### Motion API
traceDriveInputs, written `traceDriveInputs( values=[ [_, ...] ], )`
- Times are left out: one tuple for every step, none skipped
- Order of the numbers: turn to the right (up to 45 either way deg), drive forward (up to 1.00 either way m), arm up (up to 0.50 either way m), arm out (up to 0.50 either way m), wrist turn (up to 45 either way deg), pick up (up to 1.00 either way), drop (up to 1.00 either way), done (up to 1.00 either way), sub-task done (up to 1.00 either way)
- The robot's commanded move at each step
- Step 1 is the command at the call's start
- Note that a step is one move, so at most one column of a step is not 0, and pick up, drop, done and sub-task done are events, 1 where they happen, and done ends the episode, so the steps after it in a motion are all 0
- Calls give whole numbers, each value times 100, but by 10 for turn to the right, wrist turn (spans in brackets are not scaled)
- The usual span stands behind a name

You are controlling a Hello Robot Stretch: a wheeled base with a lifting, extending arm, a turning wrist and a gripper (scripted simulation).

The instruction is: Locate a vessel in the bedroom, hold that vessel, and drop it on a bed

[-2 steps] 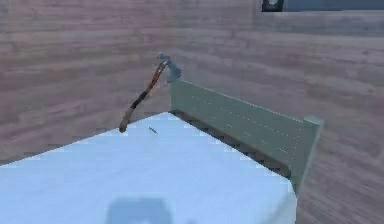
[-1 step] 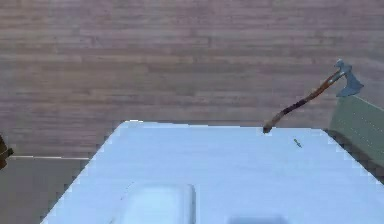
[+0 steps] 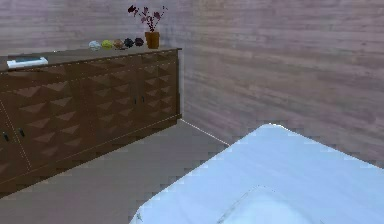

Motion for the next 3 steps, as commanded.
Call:
traceDriveInputs(
  values=[
    [-240,0,0,0,0,0,0,0,0],
    [0,0,0,48,0,0,0,0,0],
    [0,0,0,0,450,0,0,0,0]
  ],
)
